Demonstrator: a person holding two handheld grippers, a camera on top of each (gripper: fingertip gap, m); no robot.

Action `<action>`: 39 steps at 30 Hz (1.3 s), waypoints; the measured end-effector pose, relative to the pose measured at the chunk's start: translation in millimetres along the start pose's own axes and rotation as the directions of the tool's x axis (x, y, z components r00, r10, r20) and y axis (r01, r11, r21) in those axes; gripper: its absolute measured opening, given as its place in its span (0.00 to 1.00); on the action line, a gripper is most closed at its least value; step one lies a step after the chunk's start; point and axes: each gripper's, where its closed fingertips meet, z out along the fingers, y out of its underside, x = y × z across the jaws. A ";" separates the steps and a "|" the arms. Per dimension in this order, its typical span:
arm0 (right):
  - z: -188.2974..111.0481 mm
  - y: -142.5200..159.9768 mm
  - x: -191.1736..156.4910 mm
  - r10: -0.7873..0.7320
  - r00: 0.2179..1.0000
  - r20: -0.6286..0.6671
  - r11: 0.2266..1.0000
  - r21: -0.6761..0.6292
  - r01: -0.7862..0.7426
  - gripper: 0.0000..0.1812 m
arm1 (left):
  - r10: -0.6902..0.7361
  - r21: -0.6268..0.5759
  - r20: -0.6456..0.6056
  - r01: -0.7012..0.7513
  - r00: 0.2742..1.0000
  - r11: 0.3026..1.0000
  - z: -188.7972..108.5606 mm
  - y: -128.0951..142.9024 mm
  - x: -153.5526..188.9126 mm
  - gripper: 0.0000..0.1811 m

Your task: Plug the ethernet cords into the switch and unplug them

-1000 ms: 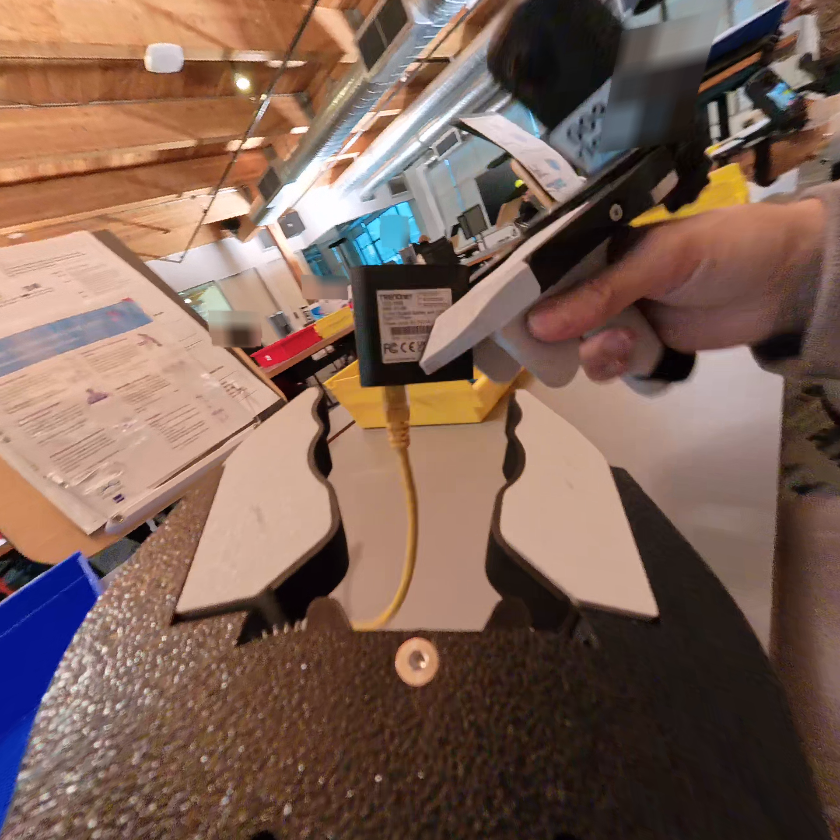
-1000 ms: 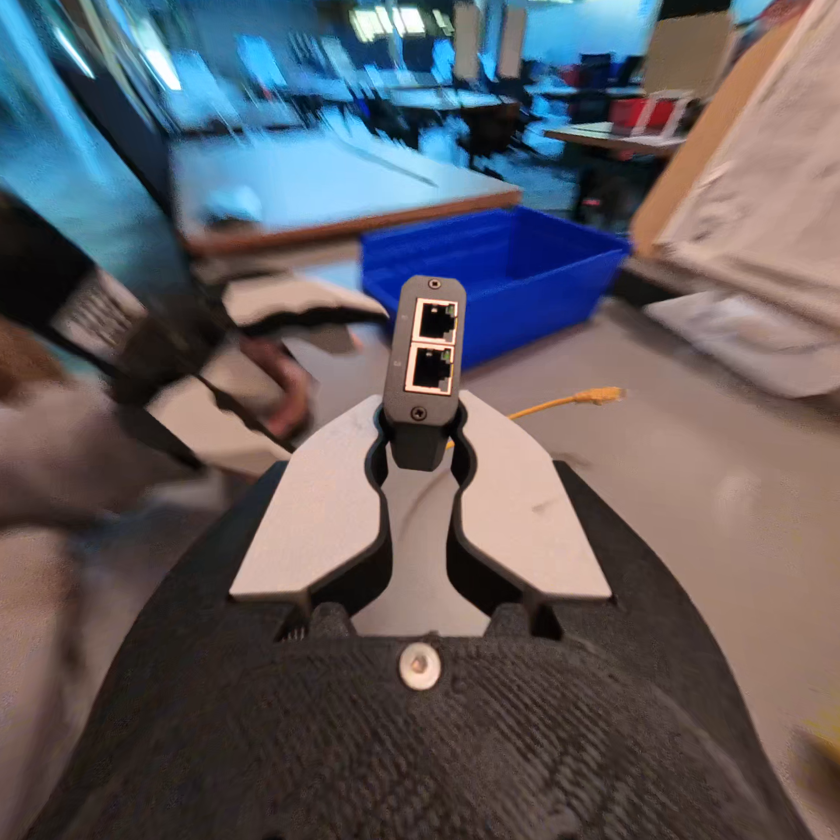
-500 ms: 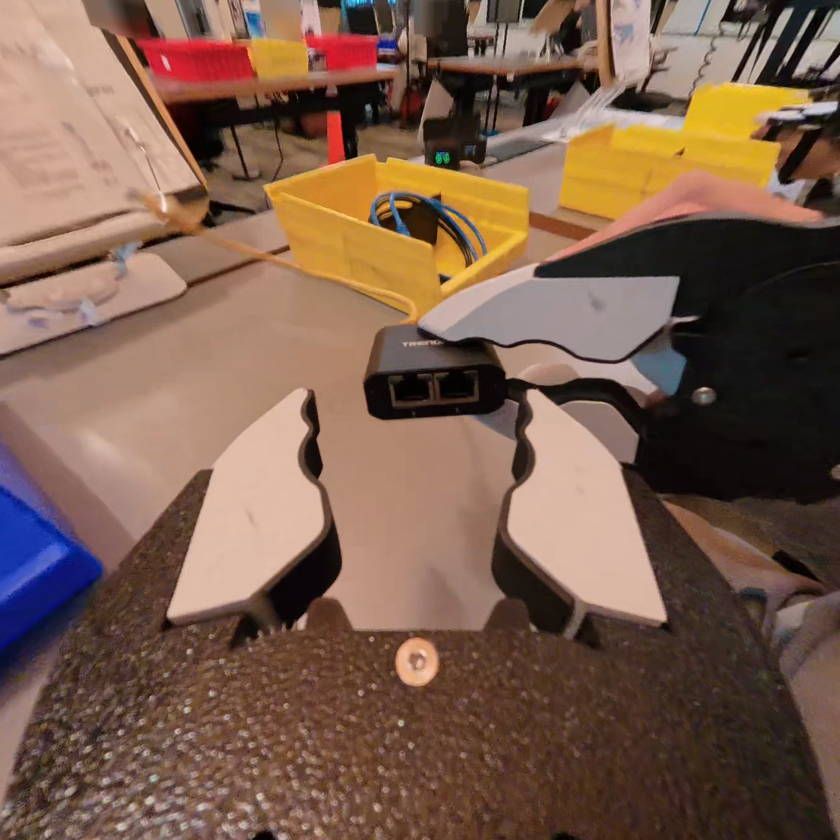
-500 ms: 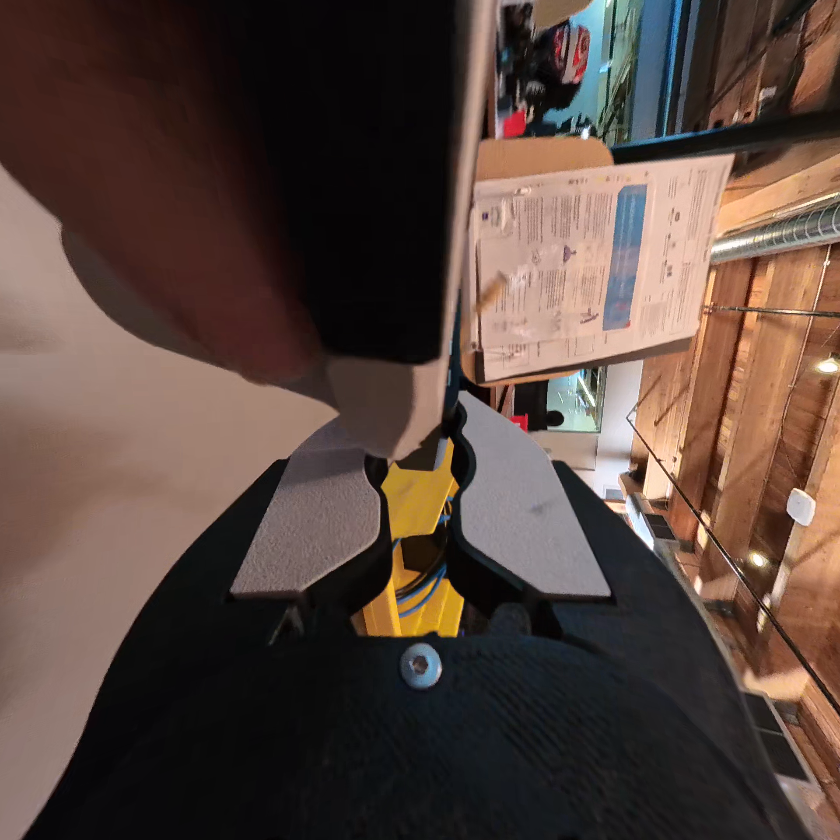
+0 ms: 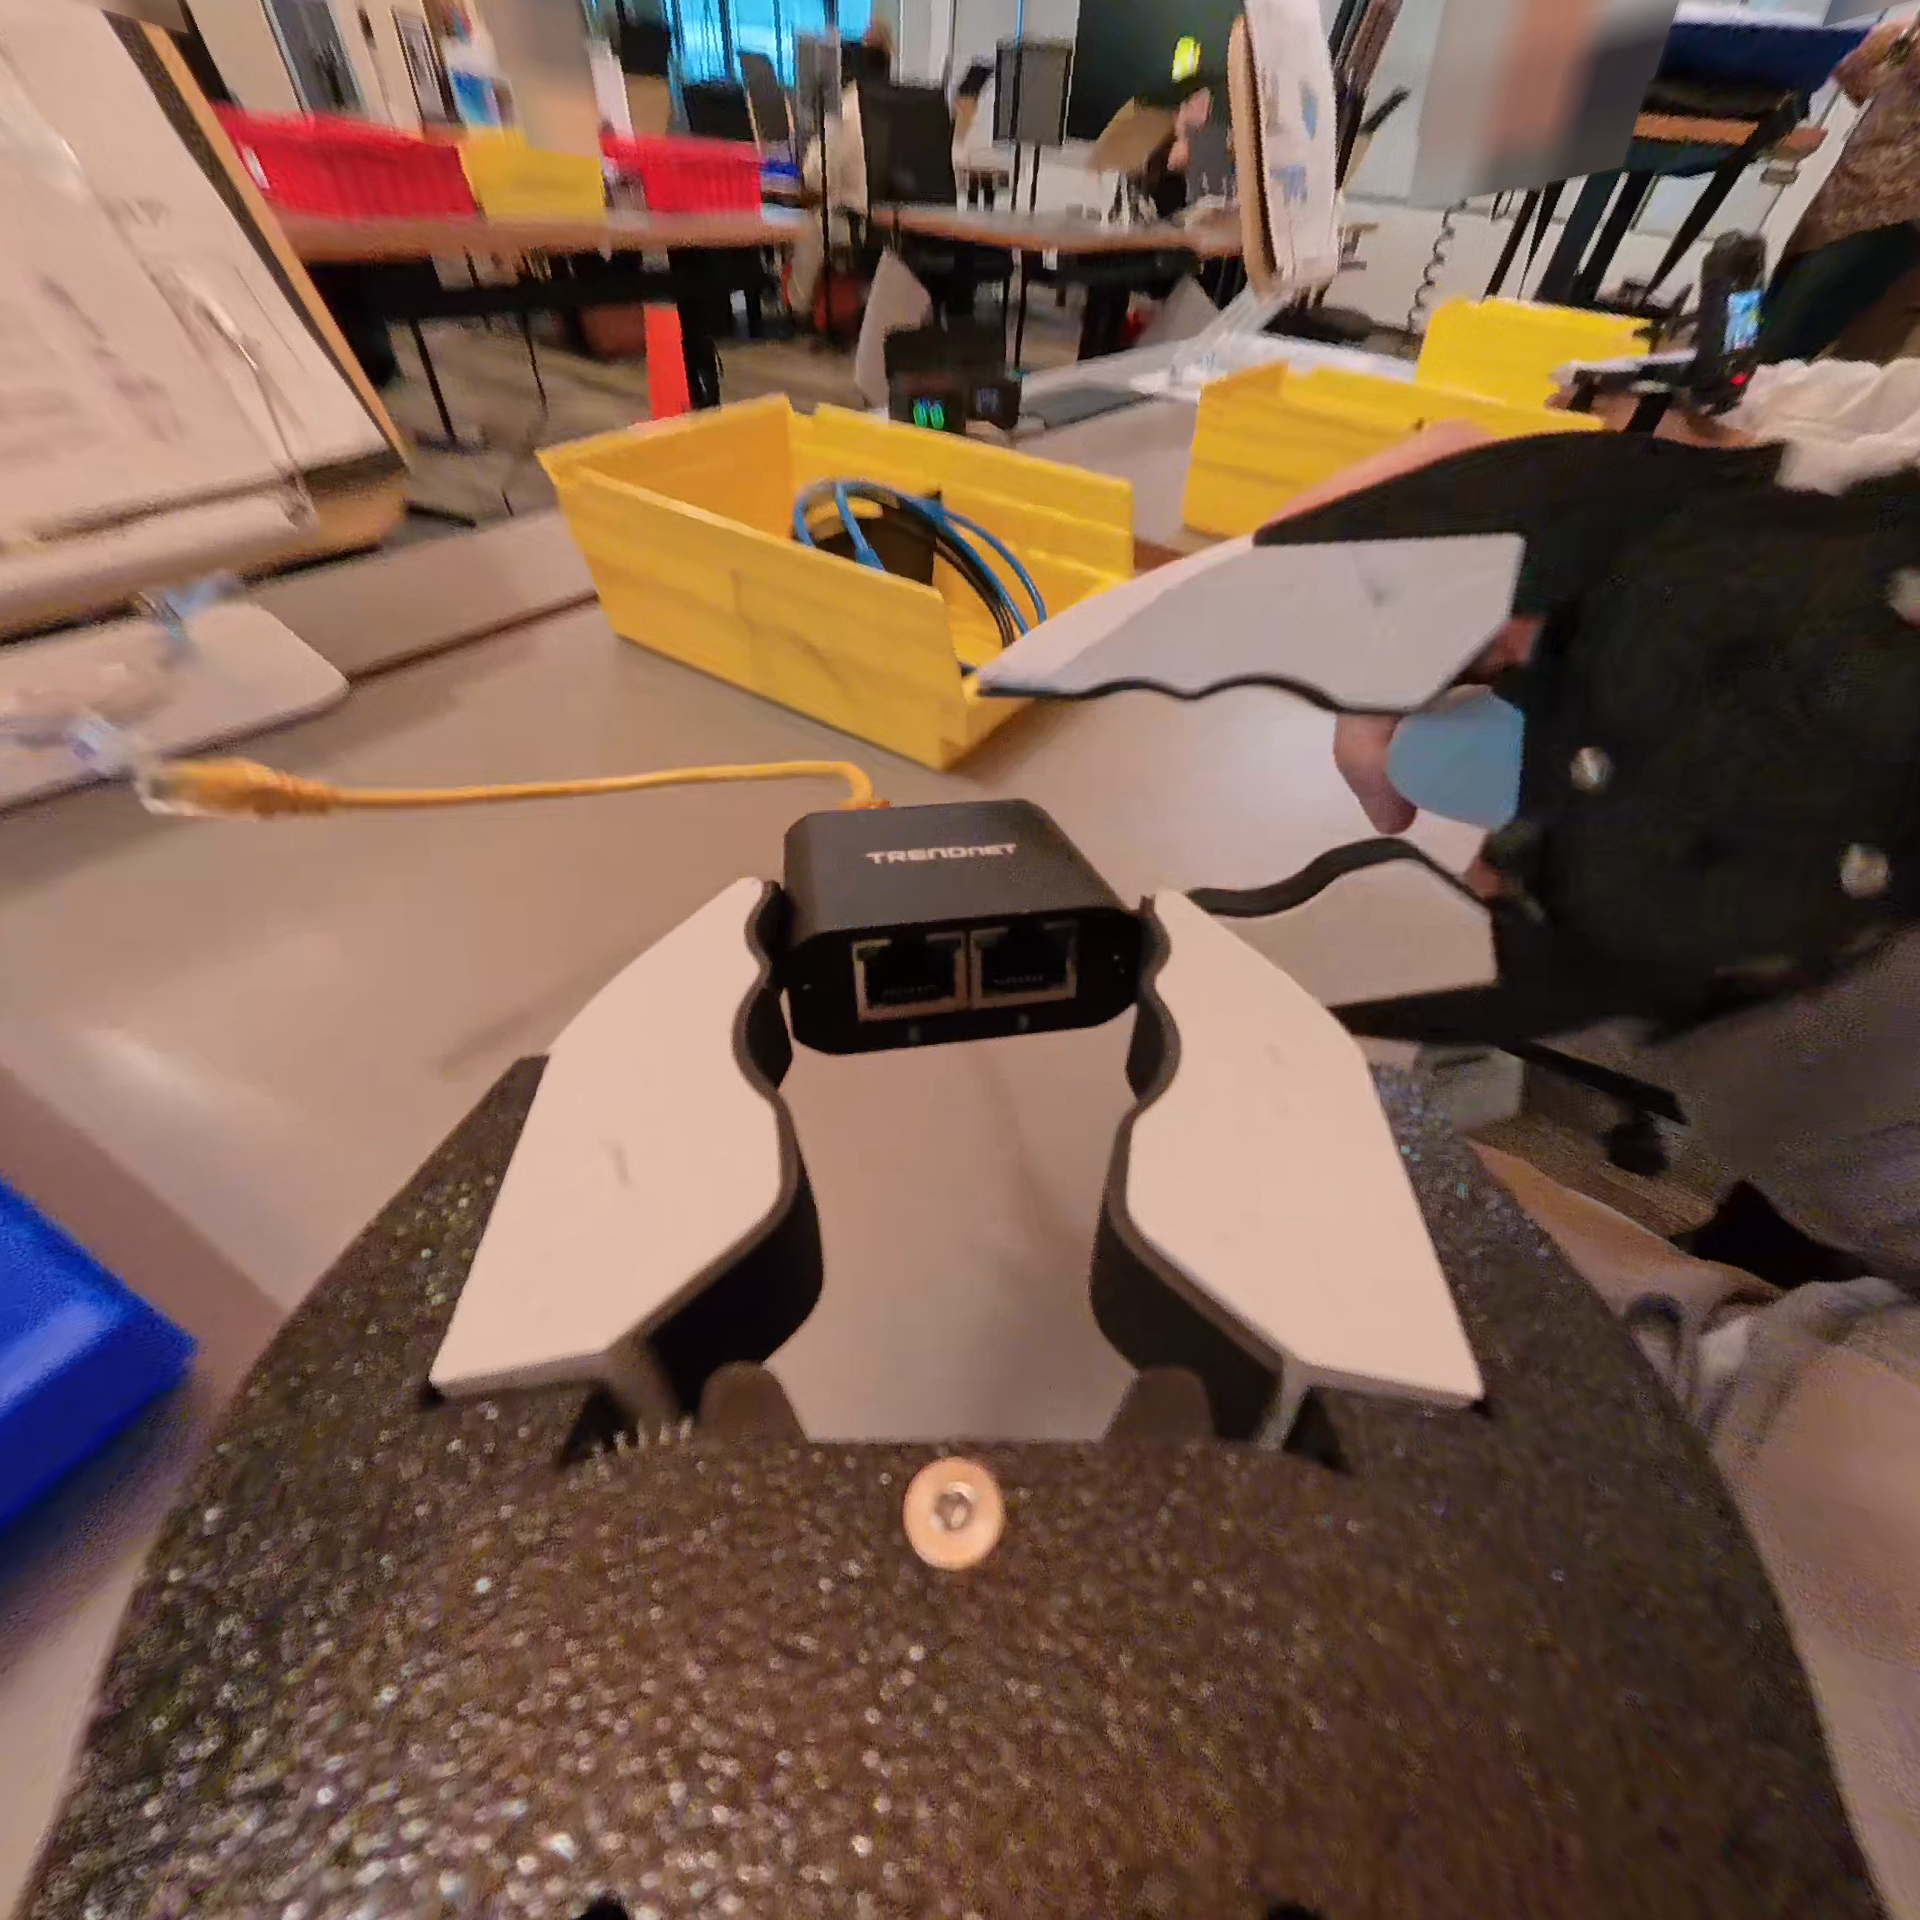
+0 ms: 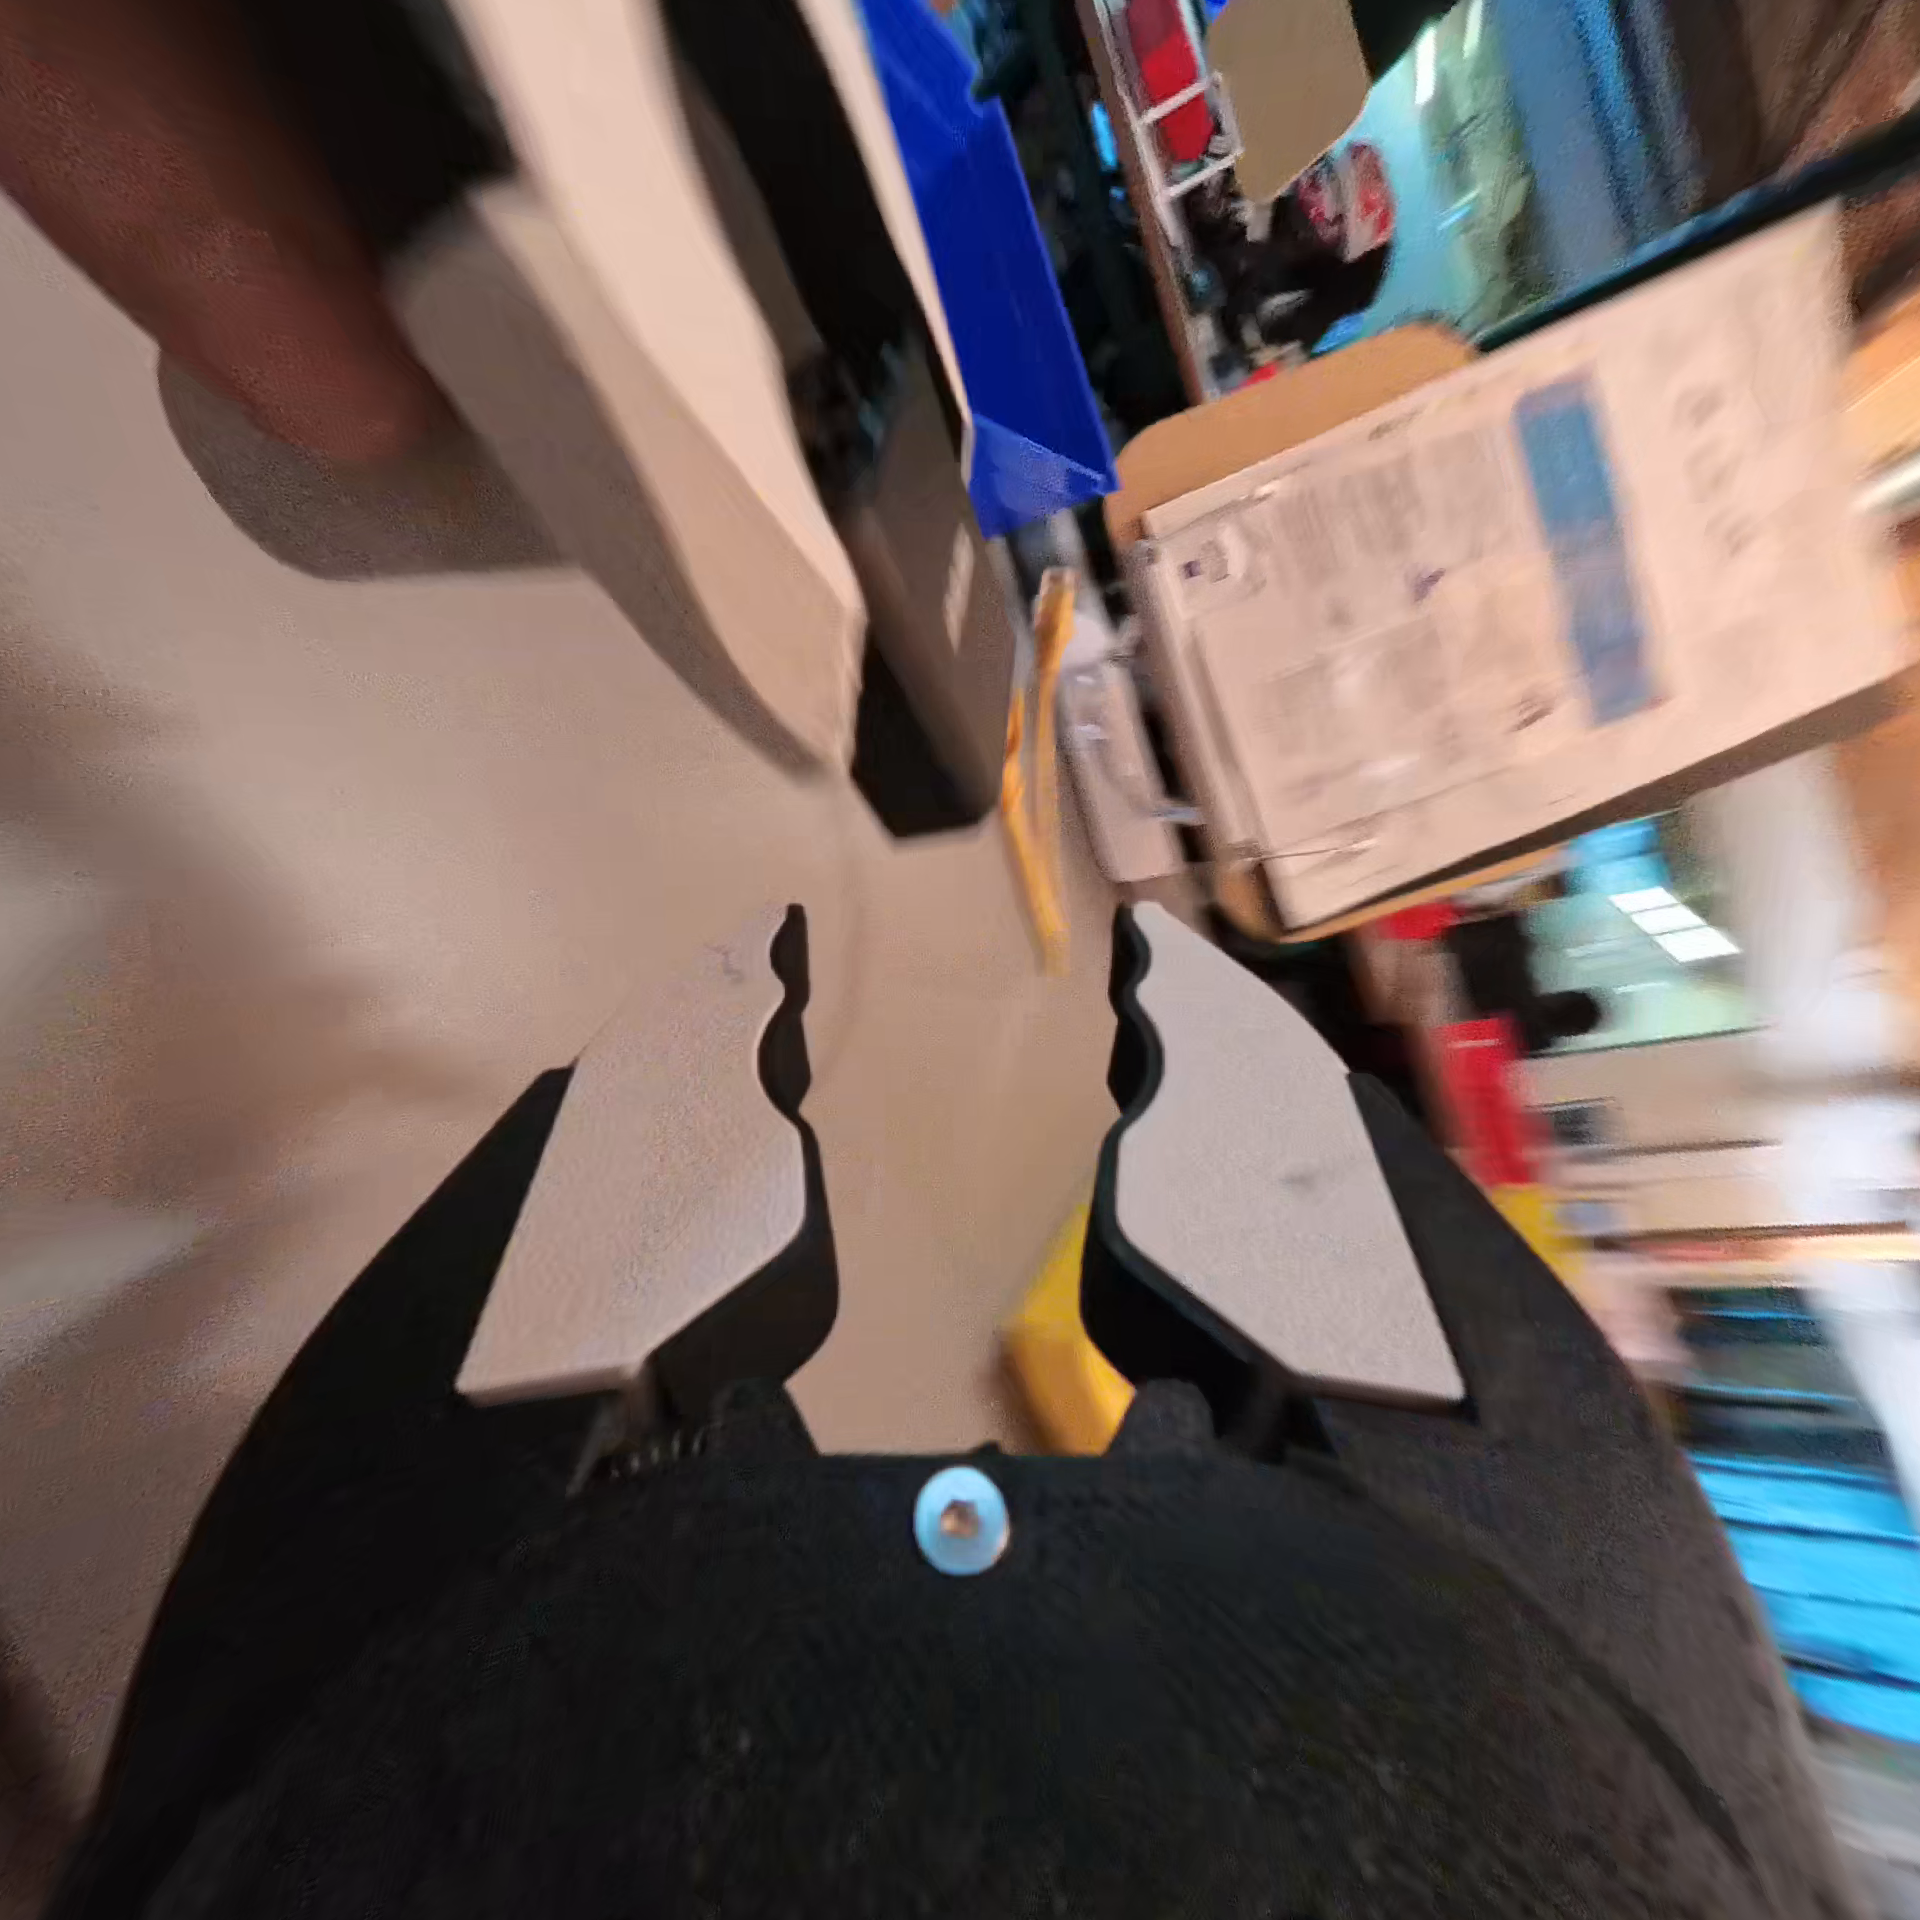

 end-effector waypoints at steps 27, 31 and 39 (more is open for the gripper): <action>-18.7 -44.1 17.1 0.640 -0.255 0.725 -0.420 0.052 -0.906 0.14 | 0.465 0.214 0.090 -0.473 0.881 0.854 9.2 0.1 24.0 0.38; -18.2 -47.4 15.0 0.666 -0.229 0.710 -0.385 0.063 -0.921 0.14 | 0.425 0.233 0.093 -0.434 0.901 0.870 9.2 0.5 22.0 0.37; -12.0 -38.8 9.5 0.709 -0.235 0.665 -0.367 0.063 -0.928 0.13 | 0.399 0.188 0.099 -0.411 0.912 0.892 17.5 13.7 18.2 0.37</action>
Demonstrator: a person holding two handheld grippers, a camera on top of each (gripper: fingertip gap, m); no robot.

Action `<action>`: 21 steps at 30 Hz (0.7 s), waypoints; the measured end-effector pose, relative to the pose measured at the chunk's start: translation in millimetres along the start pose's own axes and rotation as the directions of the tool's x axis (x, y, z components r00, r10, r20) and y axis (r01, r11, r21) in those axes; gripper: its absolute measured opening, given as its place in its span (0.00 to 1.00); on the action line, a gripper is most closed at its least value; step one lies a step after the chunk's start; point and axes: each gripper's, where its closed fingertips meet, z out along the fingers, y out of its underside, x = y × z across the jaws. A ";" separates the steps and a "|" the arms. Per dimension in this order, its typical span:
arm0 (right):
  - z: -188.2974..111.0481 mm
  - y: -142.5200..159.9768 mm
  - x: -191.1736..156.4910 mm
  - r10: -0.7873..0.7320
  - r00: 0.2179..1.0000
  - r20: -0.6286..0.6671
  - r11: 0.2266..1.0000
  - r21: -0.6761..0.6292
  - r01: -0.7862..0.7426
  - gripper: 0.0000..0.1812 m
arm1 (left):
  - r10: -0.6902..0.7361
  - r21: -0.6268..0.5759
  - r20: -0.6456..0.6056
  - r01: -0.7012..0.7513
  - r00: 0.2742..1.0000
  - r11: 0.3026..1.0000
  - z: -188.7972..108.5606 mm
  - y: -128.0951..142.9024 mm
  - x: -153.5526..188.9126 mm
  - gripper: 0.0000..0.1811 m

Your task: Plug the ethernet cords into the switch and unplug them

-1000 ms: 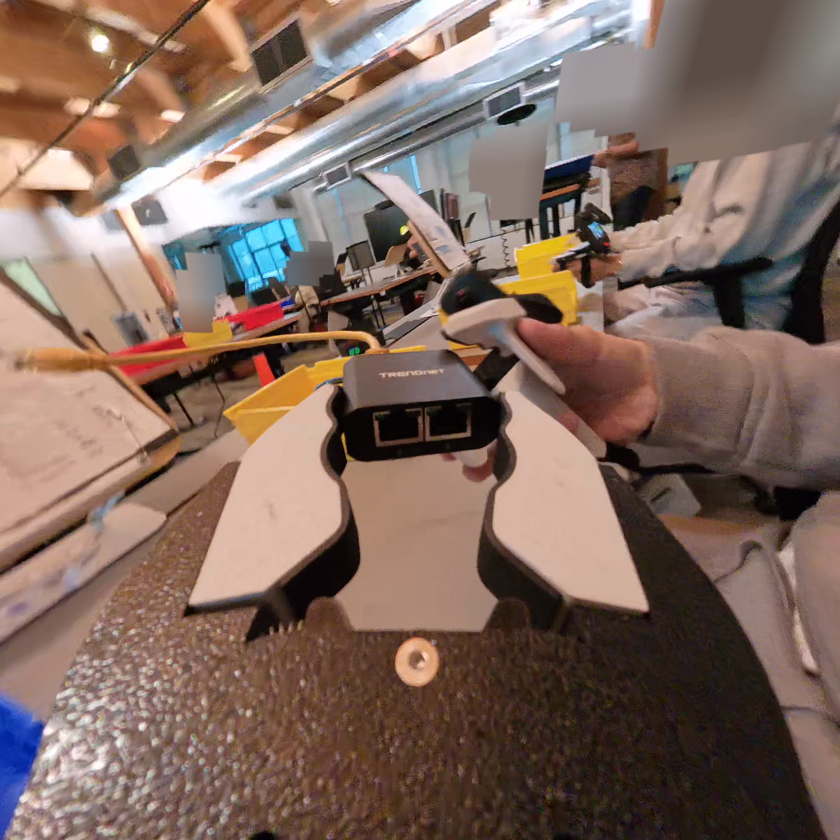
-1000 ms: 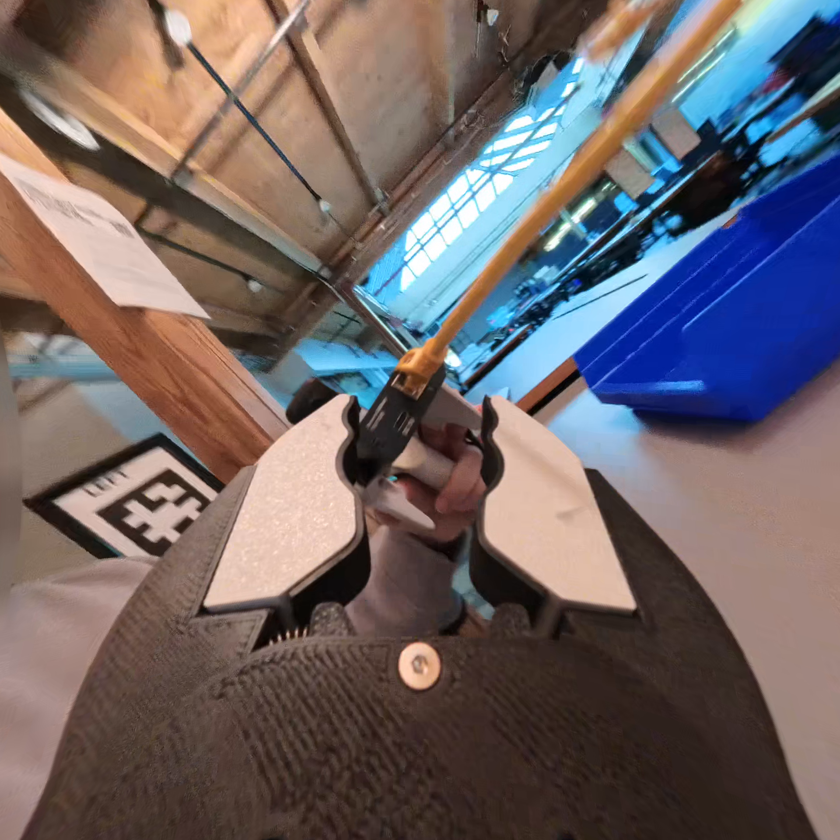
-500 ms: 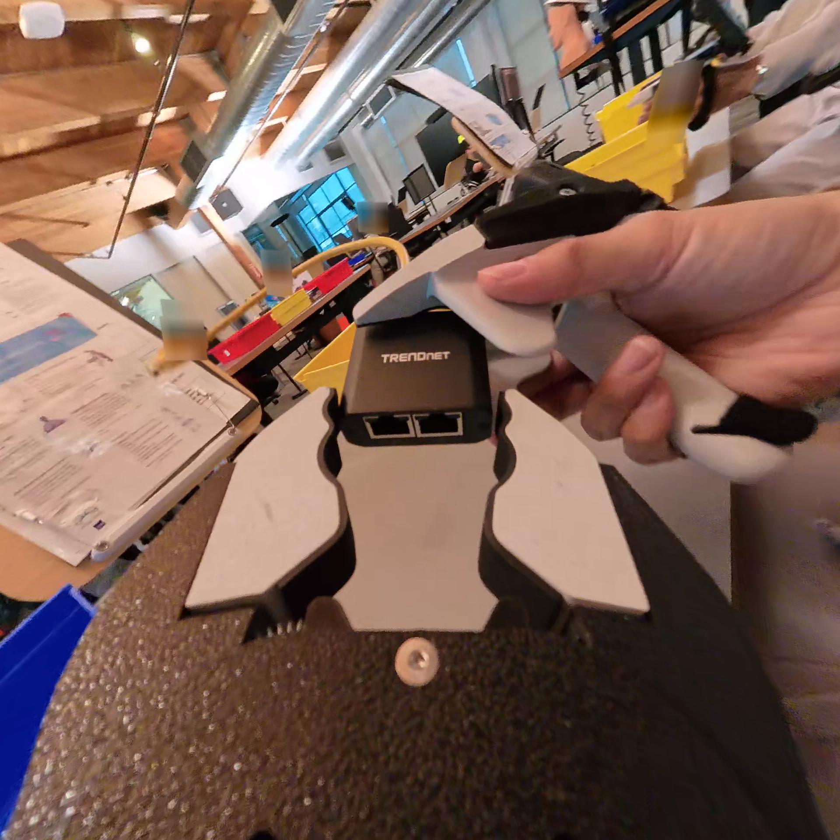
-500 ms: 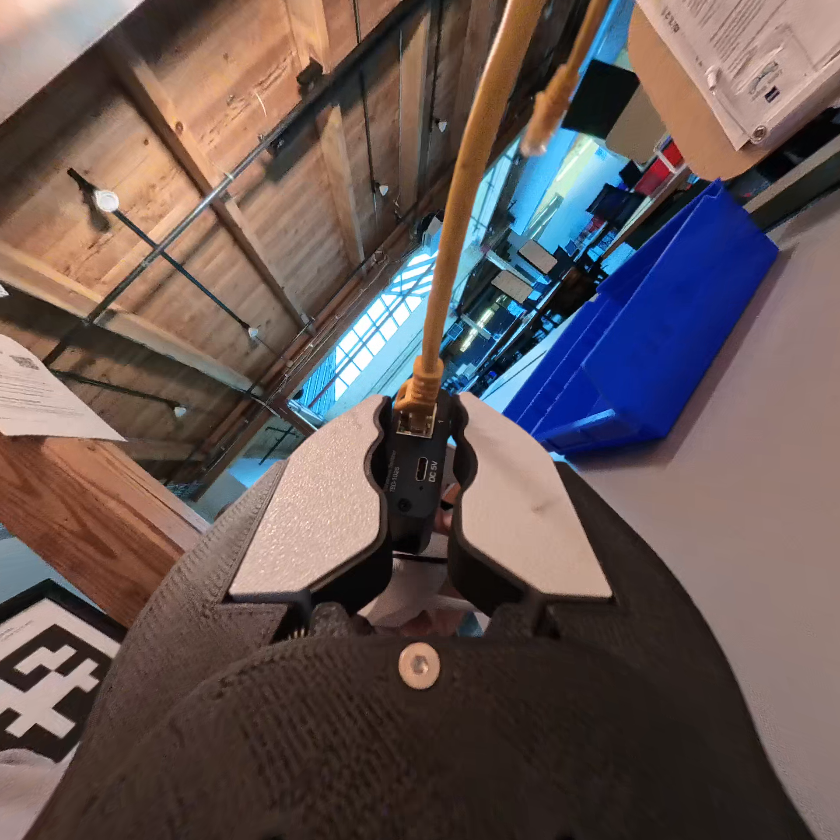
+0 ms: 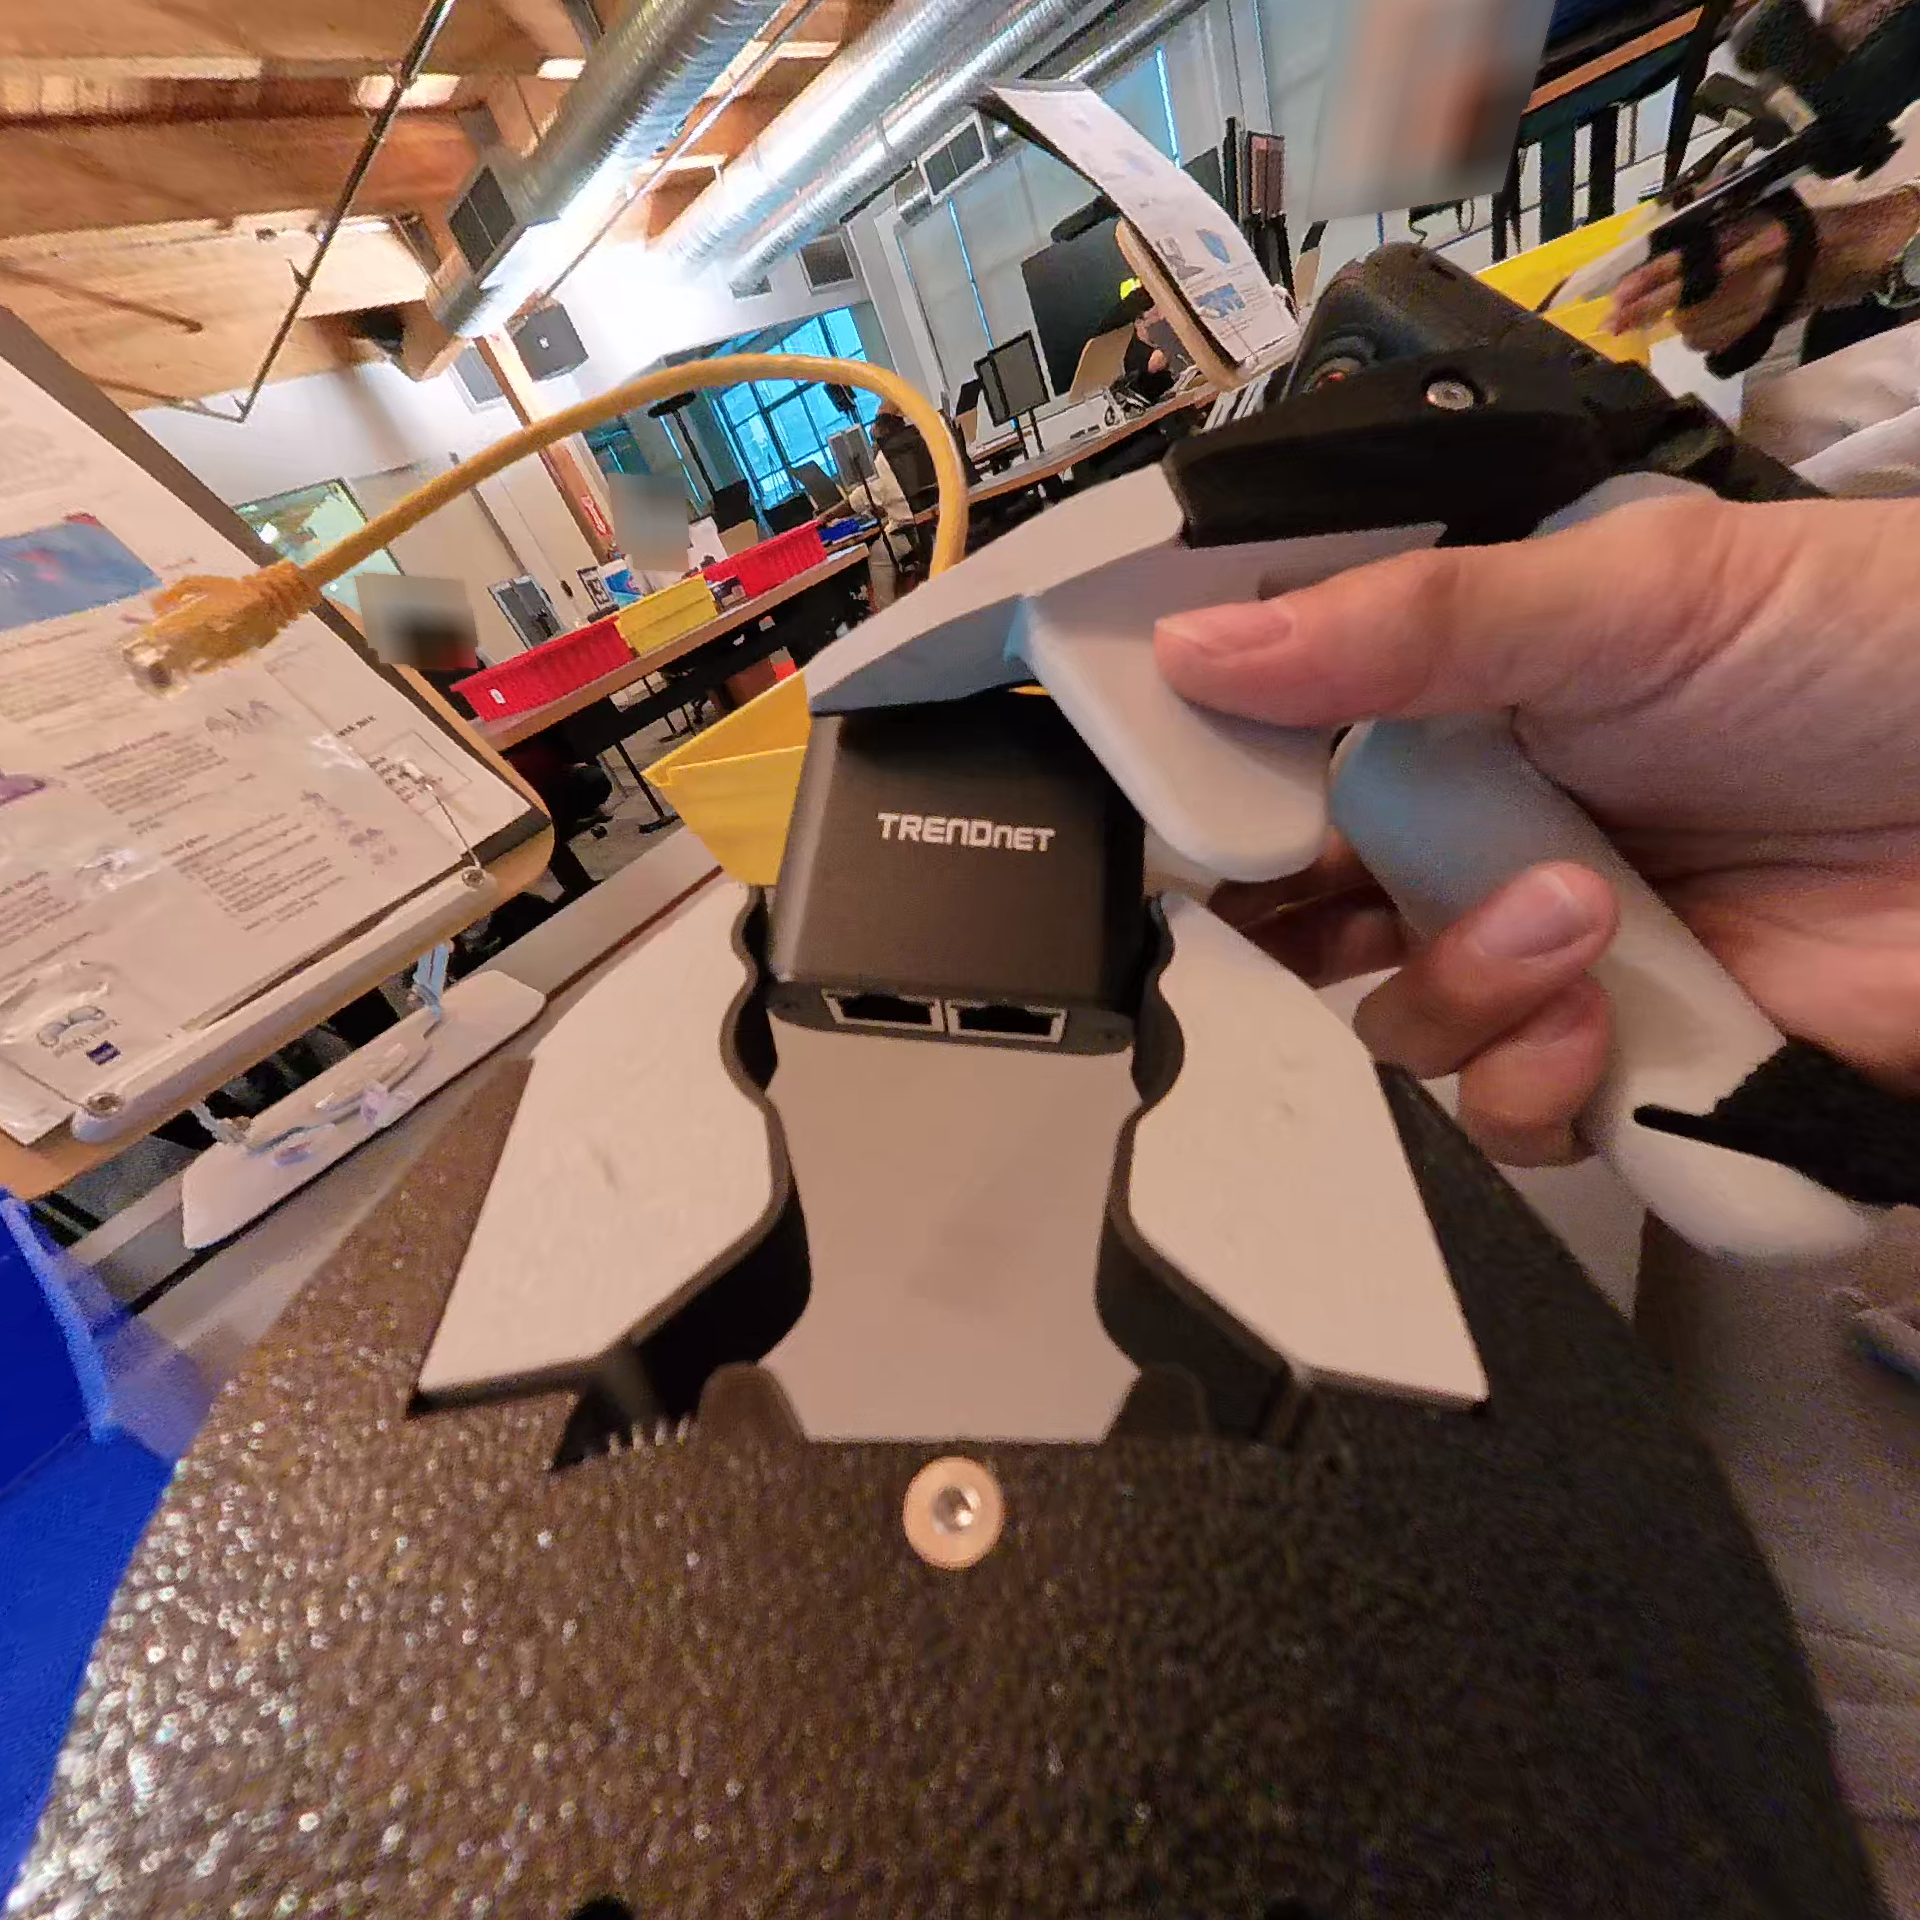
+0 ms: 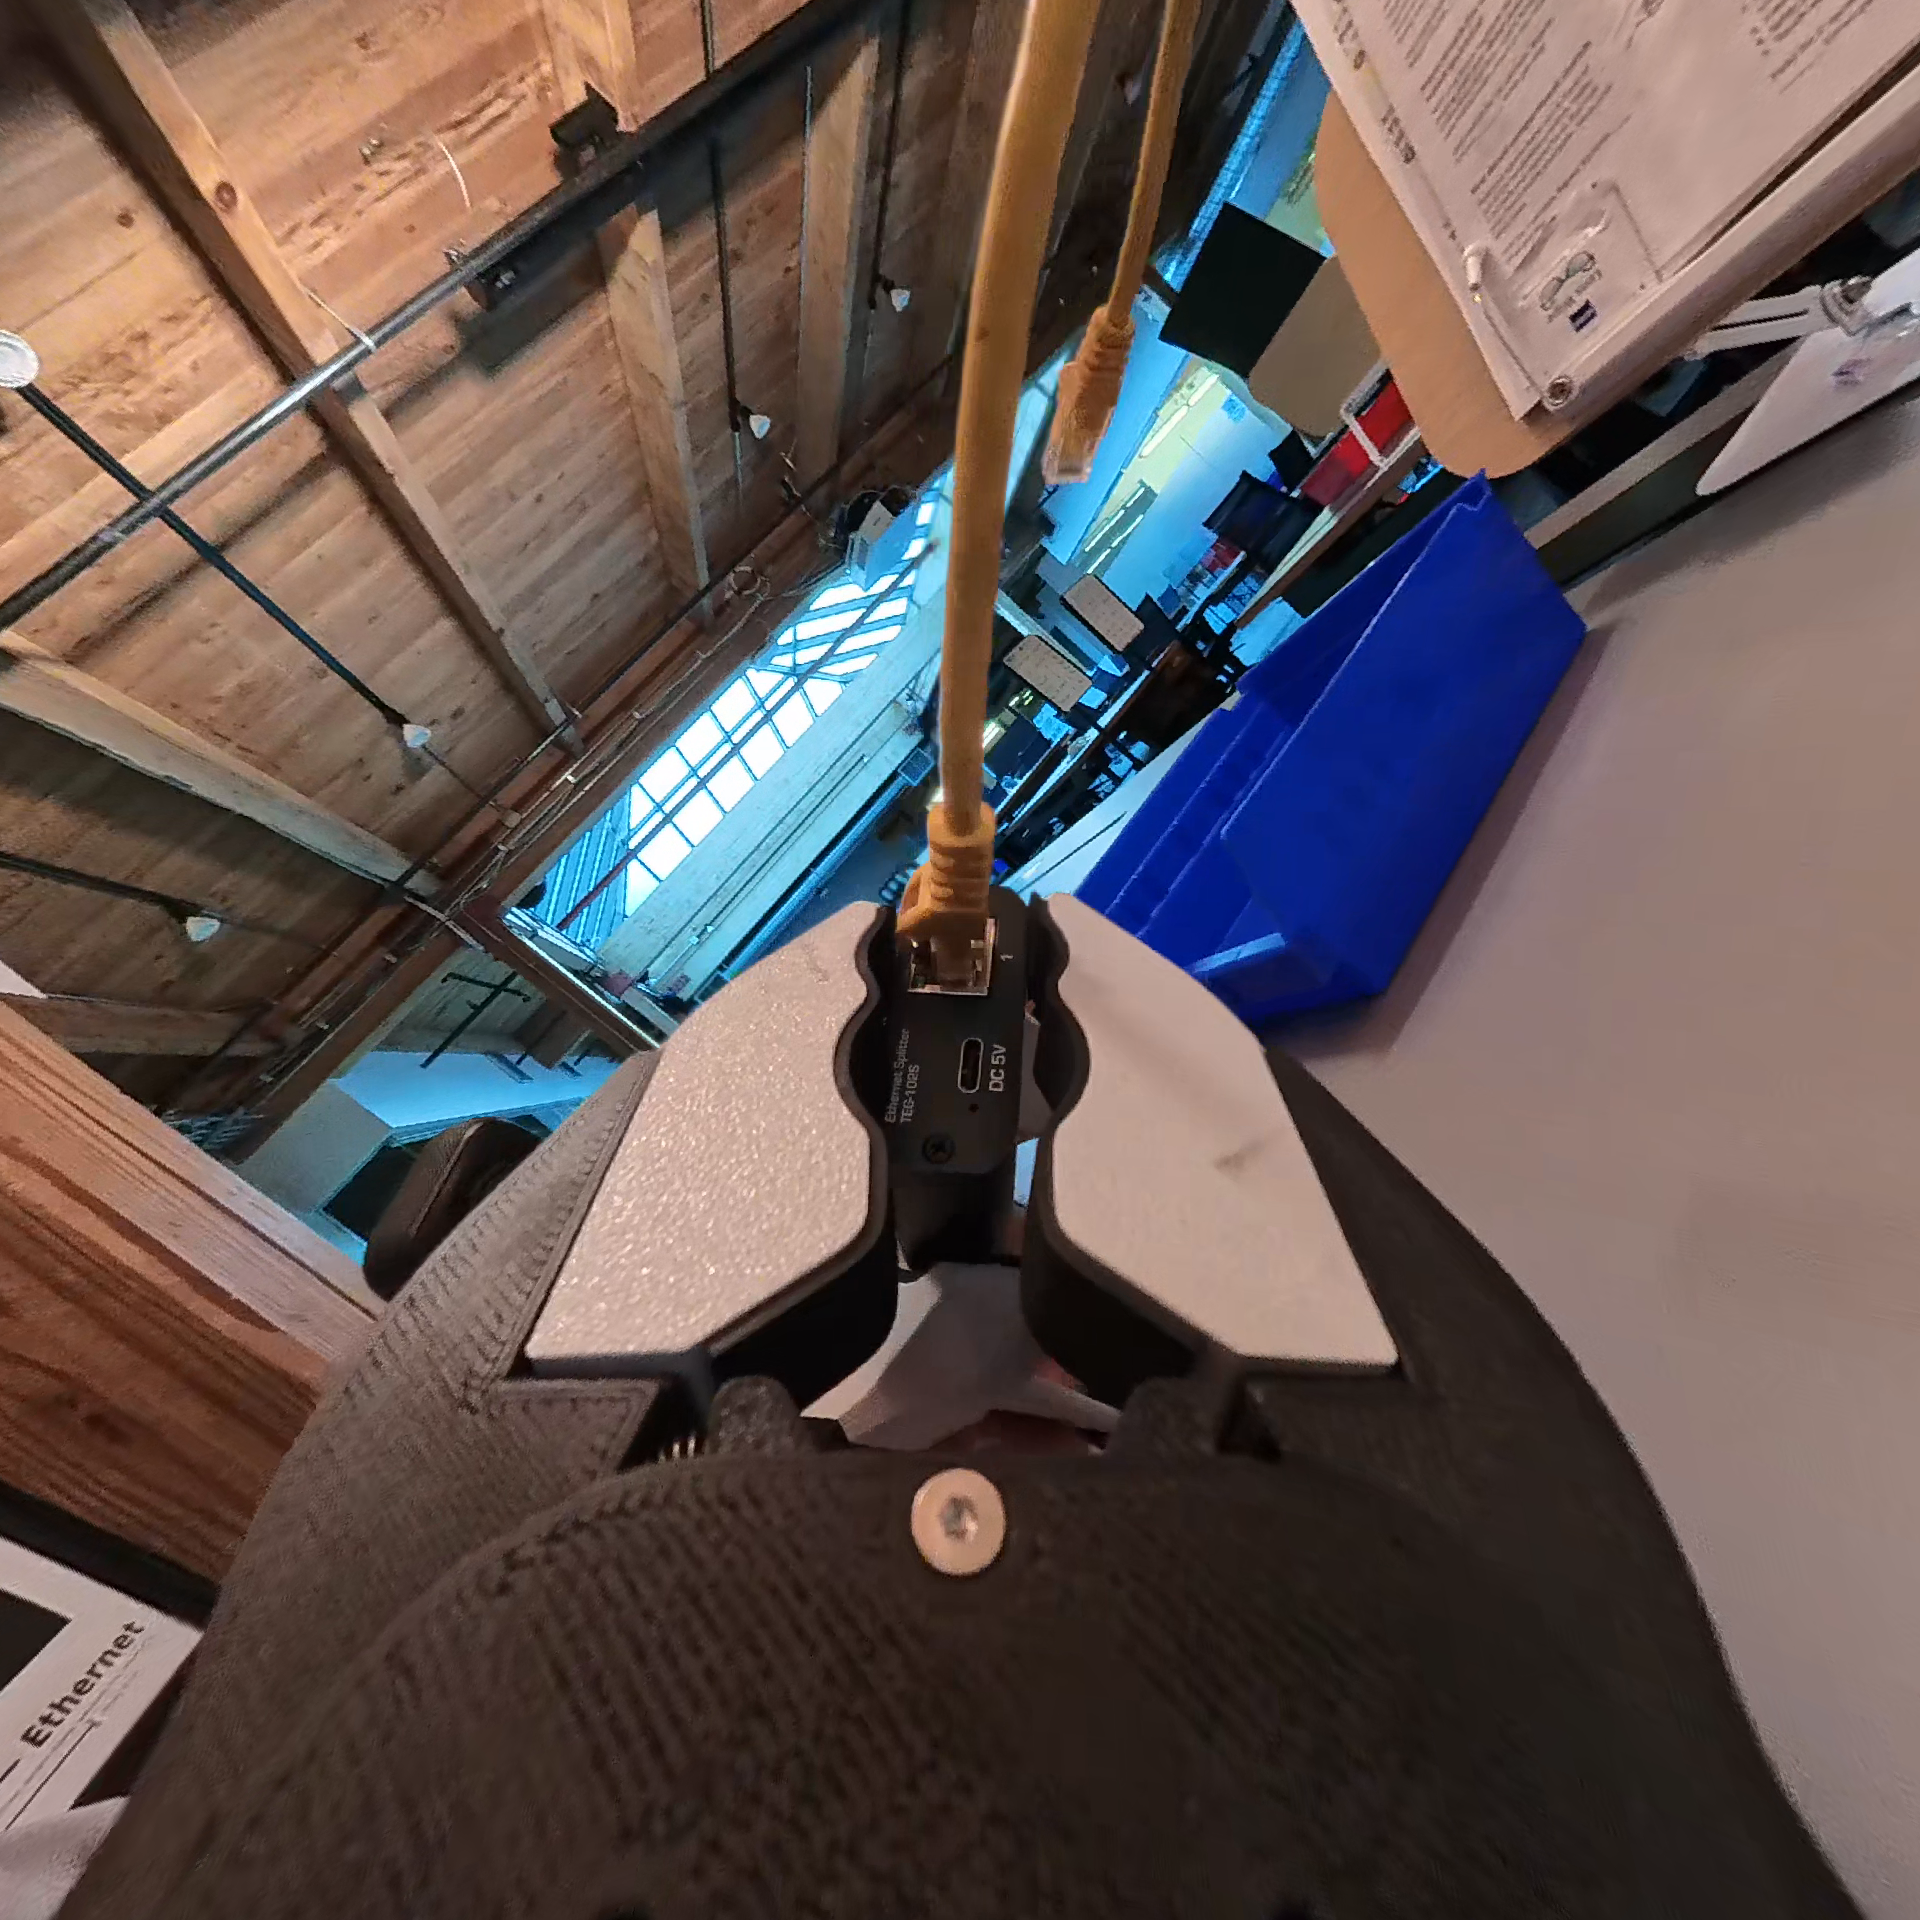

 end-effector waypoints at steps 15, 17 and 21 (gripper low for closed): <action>-4.6 -3.8 18.2 0.133 0.991 0.021 0.991 -0.028 -0.132 0.18 | -0.042 -0.019 0.053 0.043 0.998 0.999 -10.0 11.2 -25.9 0.36; -2.6 -0.9 16.7 0.154 0.987 0.040 0.988 -0.022 -0.153 0.14 | 0.002 -0.039 0.054 0.000 0.999 0.999 -8.2 11.8 -22.8 0.36; -3.3 -1.9 18.3 0.188 0.981 0.053 0.982 0.007 -0.189 0.08 | 0.057 -0.056 0.049 -0.055 0.997 0.997 -5.2 11.7 -17.0 0.36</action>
